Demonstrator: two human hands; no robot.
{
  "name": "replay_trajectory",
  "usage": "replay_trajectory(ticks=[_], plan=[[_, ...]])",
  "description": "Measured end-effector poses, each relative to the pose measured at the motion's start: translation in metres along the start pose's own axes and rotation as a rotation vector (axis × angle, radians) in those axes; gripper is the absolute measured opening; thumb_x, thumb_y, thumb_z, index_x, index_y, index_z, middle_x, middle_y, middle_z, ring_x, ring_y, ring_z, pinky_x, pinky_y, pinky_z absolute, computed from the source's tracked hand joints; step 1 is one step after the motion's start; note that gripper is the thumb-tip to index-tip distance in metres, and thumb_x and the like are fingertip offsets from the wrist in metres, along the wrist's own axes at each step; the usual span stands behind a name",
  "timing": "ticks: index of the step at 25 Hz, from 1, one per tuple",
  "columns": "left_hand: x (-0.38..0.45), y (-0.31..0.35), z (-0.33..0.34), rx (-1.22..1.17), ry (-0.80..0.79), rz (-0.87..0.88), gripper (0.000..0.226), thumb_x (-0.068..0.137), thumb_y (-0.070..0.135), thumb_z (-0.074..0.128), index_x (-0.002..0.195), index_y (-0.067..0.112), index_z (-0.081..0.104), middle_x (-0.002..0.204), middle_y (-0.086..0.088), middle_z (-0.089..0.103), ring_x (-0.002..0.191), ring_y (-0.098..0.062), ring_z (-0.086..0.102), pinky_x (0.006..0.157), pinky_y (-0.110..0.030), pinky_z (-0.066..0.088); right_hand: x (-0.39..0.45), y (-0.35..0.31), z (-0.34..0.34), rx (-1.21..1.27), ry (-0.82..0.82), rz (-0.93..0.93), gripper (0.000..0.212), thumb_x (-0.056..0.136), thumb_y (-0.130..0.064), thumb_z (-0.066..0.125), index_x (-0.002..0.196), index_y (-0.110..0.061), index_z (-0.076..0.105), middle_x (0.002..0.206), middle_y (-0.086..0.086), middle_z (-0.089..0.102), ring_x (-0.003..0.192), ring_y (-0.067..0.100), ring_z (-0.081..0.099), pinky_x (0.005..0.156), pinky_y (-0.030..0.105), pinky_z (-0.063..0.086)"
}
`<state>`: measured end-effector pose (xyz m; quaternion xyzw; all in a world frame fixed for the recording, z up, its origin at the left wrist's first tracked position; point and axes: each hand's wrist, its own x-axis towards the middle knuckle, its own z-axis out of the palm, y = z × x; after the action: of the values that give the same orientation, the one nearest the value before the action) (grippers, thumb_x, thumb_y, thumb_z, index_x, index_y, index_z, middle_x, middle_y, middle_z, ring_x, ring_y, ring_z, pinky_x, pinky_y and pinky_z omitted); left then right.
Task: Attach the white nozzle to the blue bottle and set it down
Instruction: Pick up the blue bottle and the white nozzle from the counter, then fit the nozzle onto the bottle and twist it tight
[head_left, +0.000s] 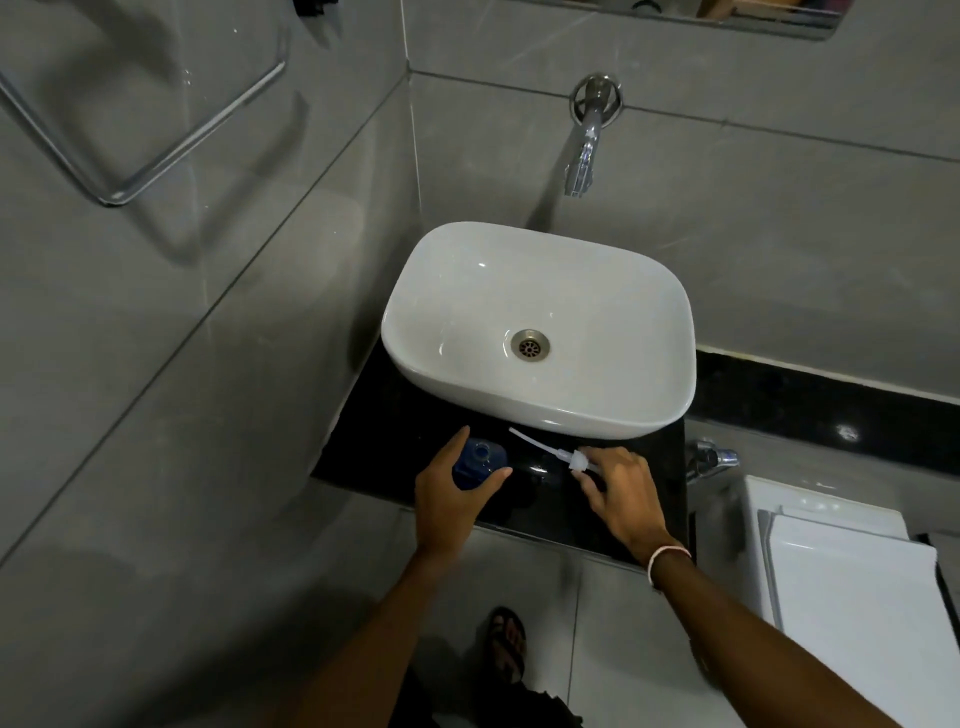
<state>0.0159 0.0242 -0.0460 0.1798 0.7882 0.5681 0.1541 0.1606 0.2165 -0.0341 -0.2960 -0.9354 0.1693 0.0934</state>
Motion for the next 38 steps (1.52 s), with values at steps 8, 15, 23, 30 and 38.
replay_trajectory(ticks=[8, 15, 23, 30, 38], plan=[[-0.003, -0.005, -0.002, 0.187, 0.017, 0.122, 0.085, 0.068, 0.049, 0.085, 0.140, 0.018, 0.054, 0.138, -0.004, 0.060, 0.130, -0.024, 0.052, 0.106, -0.040, 0.048, 0.001, -0.041, -0.067, 0.440, 0.152, -0.262, 0.022, 0.079, -0.019, 0.076, 0.101, -0.018, 0.074, 0.096, -0.005, 0.075, 0.091, 0.010, 0.065, 0.078, 0.017, 0.049], [0.004, -0.014, -0.004, 0.505, 0.140, 0.359, 0.081, 0.068, 0.064, 0.077, 0.133, 0.017, 0.062, 0.137, -0.008, 0.062, 0.128, -0.023, 0.056, 0.103, -0.051, 0.049, 0.029, -0.067, -0.091, 0.350, -0.048, -0.392, 0.021, 0.072, -0.014, 0.081, 0.093, -0.019, 0.078, 0.079, -0.002, 0.075, 0.074, 0.018, 0.065, 0.063, 0.034, 0.053], [0.006, -0.019, -0.005, 0.549, 0.171, 0.430, 0.082, 0.075, 0.075, 0.061, 0.135, 0.019, 0.060, 0.140, -0.006, 0.060, 0.133, -0.022, 0.052, 0.108, -0.047, 0.045, 0.053, -0.102, -0.097, 0.149, -0.243, -0.444, 0.021, 0.075, -0.031, 0.073, 0.093, -0.021, 0.076, 0.083, -0.006, 0.075, 0.078, 0.012, 0.065, 0.070, 0.030, 0.056], [0.007, -0.019, -0.005, 0.550, 0.202, 0.463, 0.081, 0.083, 0.078, 0.048, 0.134, 0.016, 0.061, 0.138, -0.007, 0.061, 0.132, -0.022, 0.053, 0.107, -0.050, 0.046, 0.069, -0.128, -0.048, -0.010, -0.388, -0.439, 0.027, 0.088, -0.041, 0.072, 0.103, -0.018, 0.069, 0.103, 0.000, 0.069, 0.098, 0.019, 0.064, 0.077, 0.033, 0.053], [0.007, -0.023, -0.002, 0.544, 0.189, 0.436, 0.073, 0.079, 0.065, 0.060, 0.134, 0.017, 0.061, 0.139, -0.004, 0.061, 0.133, -0.019, 0.052, 0.109, -0.049, 0.044, 0.059, -0.122, -0.022, 0.032, -0.244, -0.340, 0.049, 0.078, -0.062, 0.076, 0.102, -0.020, 0.070, 0.104, -0.001, 0.070, 0.096, 0.017, 0.063, 0.079, 0.030, 0.054]])
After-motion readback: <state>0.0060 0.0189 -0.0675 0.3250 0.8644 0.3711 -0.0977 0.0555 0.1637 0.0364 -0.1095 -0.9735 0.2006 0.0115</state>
